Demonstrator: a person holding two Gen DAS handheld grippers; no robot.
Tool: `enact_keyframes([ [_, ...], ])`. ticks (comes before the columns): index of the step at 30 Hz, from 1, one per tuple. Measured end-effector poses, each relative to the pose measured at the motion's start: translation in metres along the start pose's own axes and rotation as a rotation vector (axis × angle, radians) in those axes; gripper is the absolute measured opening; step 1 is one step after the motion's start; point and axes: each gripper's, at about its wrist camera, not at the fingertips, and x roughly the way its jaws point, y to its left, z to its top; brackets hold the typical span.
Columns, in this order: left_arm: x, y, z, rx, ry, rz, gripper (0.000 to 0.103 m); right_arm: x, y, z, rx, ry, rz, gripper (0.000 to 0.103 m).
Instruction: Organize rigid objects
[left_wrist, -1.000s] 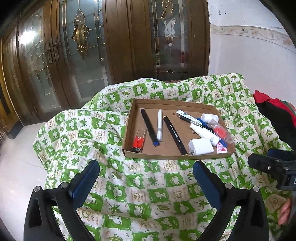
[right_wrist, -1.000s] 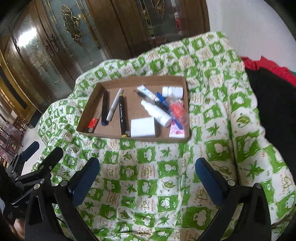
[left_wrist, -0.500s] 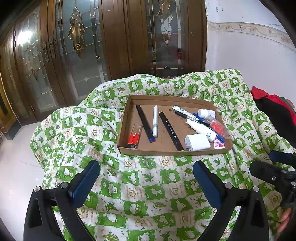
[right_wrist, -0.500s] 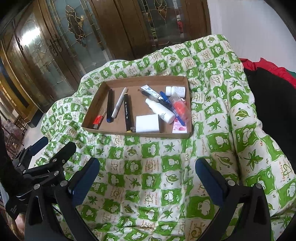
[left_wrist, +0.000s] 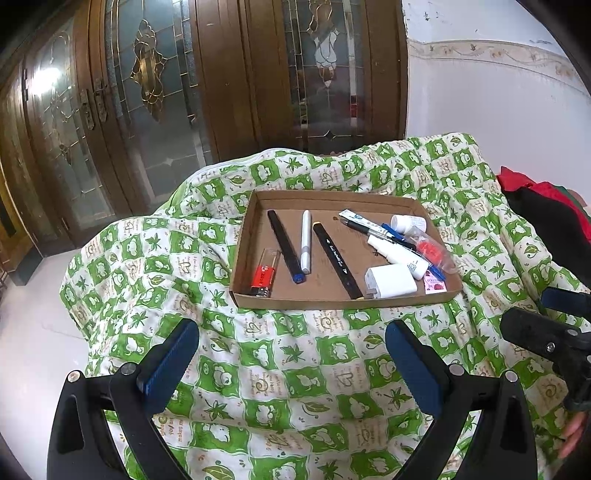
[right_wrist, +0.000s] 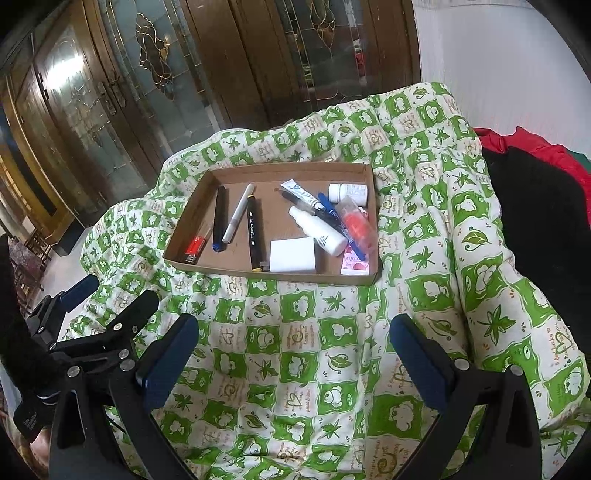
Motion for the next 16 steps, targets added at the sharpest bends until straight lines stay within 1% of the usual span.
enact_keyframes([
  [13,0.0009,0.0011,-0.0006,0.004,-0.005,0.000,0.102,0.0007,0.0006,-0.0008,-0.001,0.002,0.000,0.103],
  [16,0.0006,0.0015,-0.0003,0.004,-0.001,0.001,0.102,0.0039,-0.0011,-0.0001,-0.003,0.021,0.004,0.103],
])
